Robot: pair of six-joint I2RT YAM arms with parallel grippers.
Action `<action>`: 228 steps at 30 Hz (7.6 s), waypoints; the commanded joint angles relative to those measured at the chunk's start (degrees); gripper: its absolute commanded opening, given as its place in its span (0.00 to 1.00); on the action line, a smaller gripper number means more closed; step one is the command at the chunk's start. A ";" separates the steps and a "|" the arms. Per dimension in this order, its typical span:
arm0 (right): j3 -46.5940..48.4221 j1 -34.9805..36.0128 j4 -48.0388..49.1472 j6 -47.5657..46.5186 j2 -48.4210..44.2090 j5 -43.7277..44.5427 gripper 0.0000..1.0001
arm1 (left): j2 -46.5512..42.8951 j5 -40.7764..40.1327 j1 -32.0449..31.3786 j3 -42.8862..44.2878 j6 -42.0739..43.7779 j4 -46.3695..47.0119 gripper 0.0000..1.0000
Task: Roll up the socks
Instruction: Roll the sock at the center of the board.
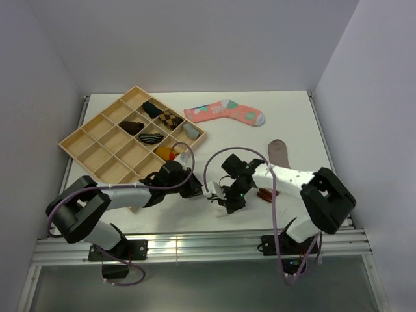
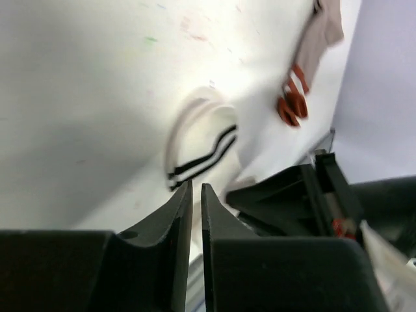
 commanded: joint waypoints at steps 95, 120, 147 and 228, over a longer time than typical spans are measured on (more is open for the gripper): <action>9.26 -25.51 -4.11 13.40 -1.22 0.57 0.53 | 10.44 -2.55 -12.89 8.82 9.20 -10.62 0.00; -6.91 5.15 6.44 2.85 -19.08 6.81 0.48 | 19.14 21.01 -3.31 11.82 5.25 -12.61 0.00; -11.58 15.97 17.79 7.24 -10.02 19.83 0.25 | 20.29 25.05 -2.08 10.50 3.67 -6.38 0.00; 27.89 -8.90 -26.86 2.94 38.05 -4.96 0.07 | 8.59 -29.71 -28.27 3.64 39.26 8.93 0.41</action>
